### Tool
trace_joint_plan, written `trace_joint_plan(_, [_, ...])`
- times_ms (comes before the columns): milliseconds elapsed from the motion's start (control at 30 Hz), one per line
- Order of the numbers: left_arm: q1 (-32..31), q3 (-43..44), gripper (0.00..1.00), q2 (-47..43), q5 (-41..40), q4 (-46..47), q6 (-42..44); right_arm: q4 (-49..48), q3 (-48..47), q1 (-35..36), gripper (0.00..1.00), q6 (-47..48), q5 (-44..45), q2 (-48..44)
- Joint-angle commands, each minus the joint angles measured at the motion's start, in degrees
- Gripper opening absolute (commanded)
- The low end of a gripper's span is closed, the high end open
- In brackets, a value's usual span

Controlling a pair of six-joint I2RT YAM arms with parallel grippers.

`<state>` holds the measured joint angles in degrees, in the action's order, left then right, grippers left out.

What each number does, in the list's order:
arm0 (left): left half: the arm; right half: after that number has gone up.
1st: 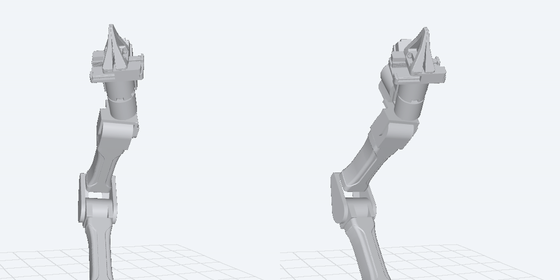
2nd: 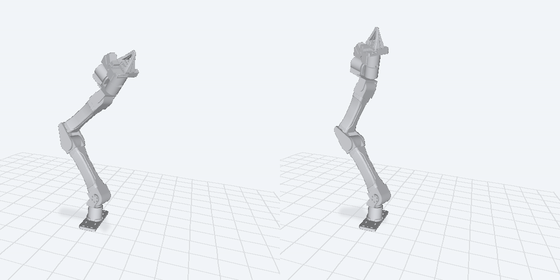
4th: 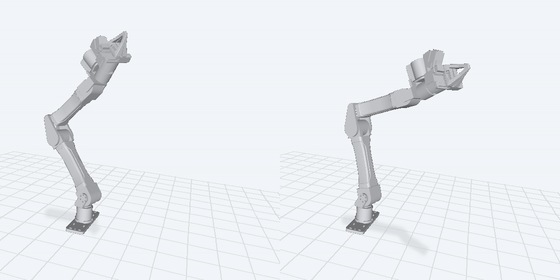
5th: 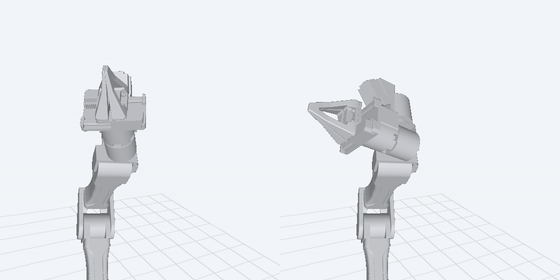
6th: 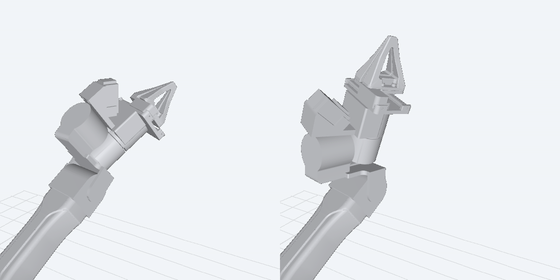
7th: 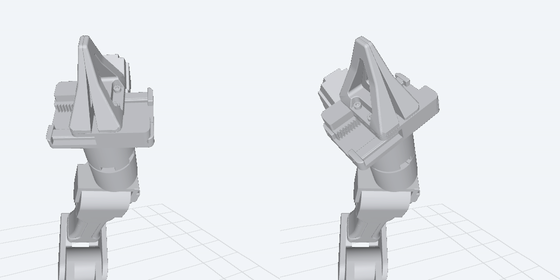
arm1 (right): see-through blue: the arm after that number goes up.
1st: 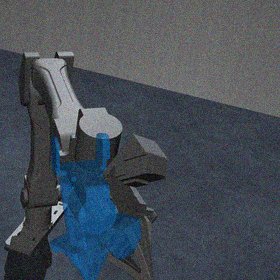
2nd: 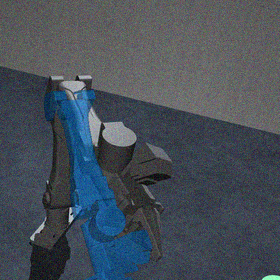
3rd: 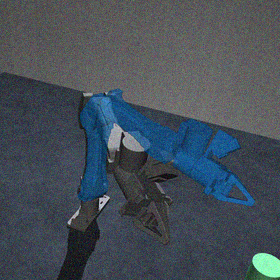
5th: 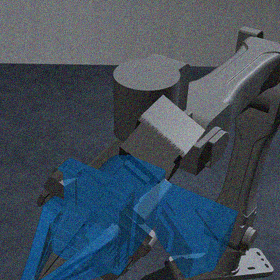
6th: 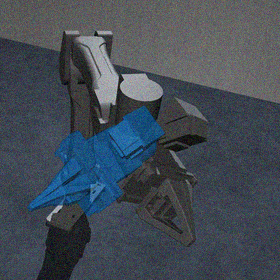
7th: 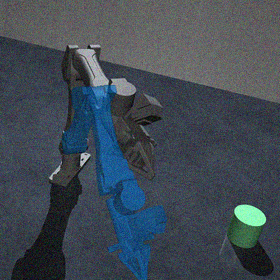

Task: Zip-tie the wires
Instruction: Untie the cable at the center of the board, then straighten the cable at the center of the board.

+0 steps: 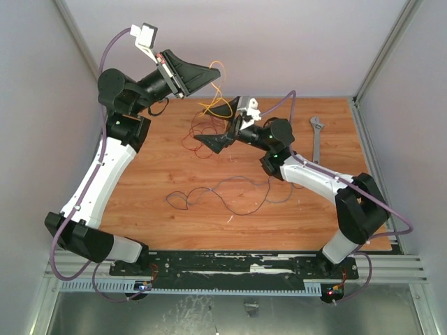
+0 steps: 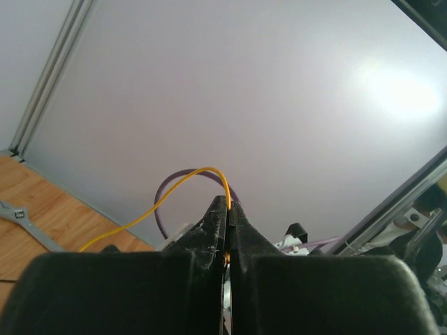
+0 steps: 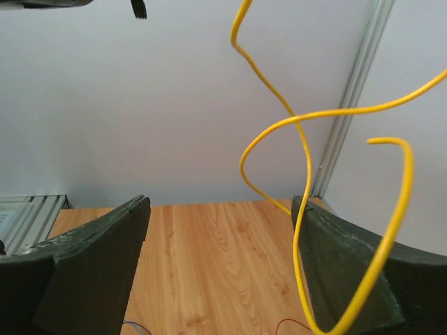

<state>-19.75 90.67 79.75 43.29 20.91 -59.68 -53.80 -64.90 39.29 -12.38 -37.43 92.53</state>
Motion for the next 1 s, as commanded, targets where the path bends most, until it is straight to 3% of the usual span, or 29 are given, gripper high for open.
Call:
trace_joint_plan(0, [-0.3, 0.7, 0.0, -1.4, -0.9, 1.8, 0.3, -2.5, 0.5, 1.2, 0.76, -1.0, -0.3, 1.1])
trace_joint_plan(233, [-0.2, 4.2, 0.0, -2.1, -2.4, -4.8, 5.9, 1.7, 5.0, 1.1, 0.14, 1.7, 3.4, -3.7])
trace_joint_plan(300, [-0.1, 4.7, 0.0, -2.6, -3.2, -6.7, 7.8, 3.8, 7.0, 1.1, 0.01, 2.7, 5.0, -6.2])
trace_joint_plan(333, [0.0, 4.8, 0.0, -2.8, -3.7, -7.9, 8.8, 5.7, 7.7, 1.0, 0.0, 3.3, 5.8, -7.6])
trace_joint_plan(533, [0.5, 5.2, 0.0, -4.7, -10.1, -17.5, 18.6, 18.2, 13.3, 0.4, 0.0, 5.1, 11.1, -17.2])
trace_joint_plan(667, [0.4, 1.3, 0.0, -6.0, -10.9, -17.6, 19.0, 23.4, 15.0, 0.4, 0.0, 7.0, 14.0, -21.9])
trace_joint_plan(833, [0.4, -0.6, 0.0, -6.5, -10.5, -14.9, 16.7, 16.9, 17.4, 0.5, 0.44, 8.5, 12.5, -22.7])
trace_joint_plan(967, [0.2, -1.1, 0.0, -7.1, -10.8, -14.9, 16.5, 5.8, 18.9, 1.0, 0.62, 8.3, 9.8, -20.6])
